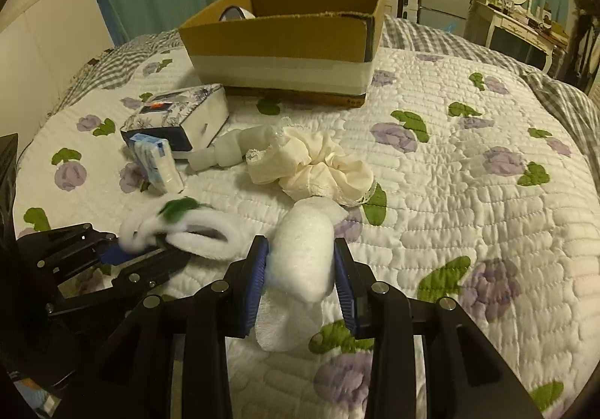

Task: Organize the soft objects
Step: 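Grasp the white foam piece with the right tool while the left tool grasps the green-trimmed white sock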

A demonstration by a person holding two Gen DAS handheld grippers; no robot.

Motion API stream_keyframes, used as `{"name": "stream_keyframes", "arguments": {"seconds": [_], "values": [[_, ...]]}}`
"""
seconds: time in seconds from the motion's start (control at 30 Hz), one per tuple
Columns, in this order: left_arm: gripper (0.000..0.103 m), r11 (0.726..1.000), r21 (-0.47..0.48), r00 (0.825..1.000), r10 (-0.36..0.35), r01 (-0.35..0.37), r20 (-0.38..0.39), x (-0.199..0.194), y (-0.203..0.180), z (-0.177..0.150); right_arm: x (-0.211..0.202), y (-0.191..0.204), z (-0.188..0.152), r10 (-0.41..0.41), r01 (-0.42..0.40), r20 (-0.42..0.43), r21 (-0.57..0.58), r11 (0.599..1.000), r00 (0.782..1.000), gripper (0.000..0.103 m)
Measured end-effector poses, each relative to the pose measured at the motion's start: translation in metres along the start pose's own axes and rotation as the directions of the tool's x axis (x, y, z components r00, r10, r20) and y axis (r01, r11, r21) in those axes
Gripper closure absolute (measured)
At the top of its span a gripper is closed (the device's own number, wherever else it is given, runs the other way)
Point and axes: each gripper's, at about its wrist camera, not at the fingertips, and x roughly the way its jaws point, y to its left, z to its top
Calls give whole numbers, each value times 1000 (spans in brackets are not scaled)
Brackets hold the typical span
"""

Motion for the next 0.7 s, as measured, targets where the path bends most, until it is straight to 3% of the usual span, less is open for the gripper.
{"name": "stream_keyframes", "arguments": {"seconds": [0.03, 0.43, 0.63, 0.7], "values": [[96, 1000, 6, 1000, -2, 2, 5, -3, -1, 0, -4, 0, -1, -3, 3, 6, 2, 1000, 1000, 68], [97, 1000, -12, 997, -23, 24, 74, -34, 1, 0, -32, 9, -9, -16, 16, 50, 7, 1000, 999, 68], [90, 999, -32, 999, 20, -19, 41, -32, 6, 1, -32, 4, -10, -13, 12, 48, 21, 1000, 999, 68], [81, 998, -22, 998, 52, -51, 30, -29, 6, 0, -30, 3, -10, -10, 9, 44, 27, 1000, 999, 68]]}}
